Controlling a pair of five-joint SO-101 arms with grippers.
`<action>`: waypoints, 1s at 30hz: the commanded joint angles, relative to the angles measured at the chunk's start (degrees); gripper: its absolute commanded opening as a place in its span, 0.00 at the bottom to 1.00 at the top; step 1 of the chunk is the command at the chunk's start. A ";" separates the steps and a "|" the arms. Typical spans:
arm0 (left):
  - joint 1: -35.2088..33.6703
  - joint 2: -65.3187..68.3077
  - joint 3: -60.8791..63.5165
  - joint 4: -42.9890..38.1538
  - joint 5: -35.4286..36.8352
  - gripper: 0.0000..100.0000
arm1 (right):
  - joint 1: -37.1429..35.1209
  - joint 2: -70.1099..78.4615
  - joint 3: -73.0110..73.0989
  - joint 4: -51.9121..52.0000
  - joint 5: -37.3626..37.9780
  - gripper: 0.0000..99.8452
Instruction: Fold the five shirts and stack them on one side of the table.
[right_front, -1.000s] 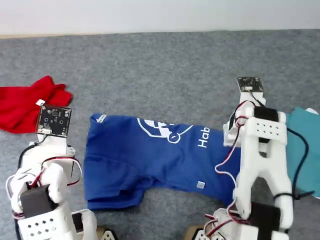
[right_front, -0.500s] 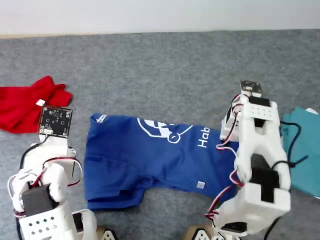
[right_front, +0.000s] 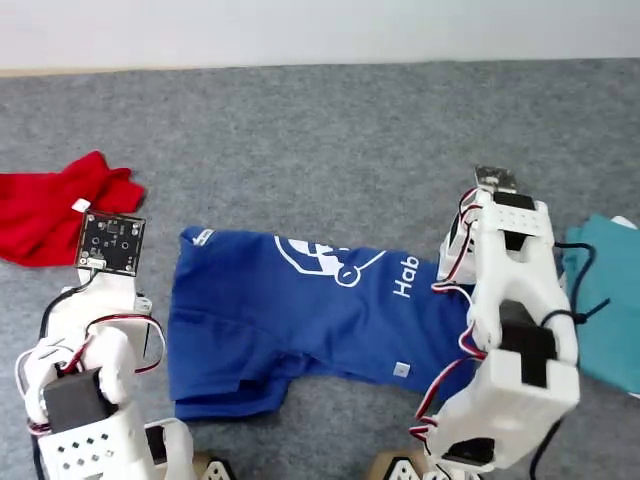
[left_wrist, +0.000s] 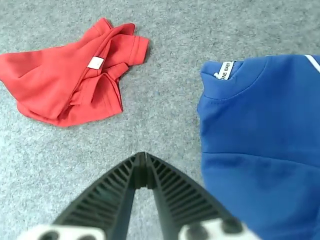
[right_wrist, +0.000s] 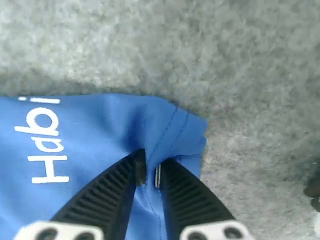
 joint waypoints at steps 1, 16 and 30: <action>-0.26 0.09 0.66 -0.97 0.09 0.00 | -0.40 -6.99 -3.43 -0.40 0.97 0.01; -0.18 0.09 1.36 -1.32 0.00 0.00 | -0.57 2.95 -14.42 -5.67 3.43 0.01; -0.18 0.09 1.36 -1.32 0.00 0.00 | -4.09 17.98 -43.34 12.26 4.22 0.19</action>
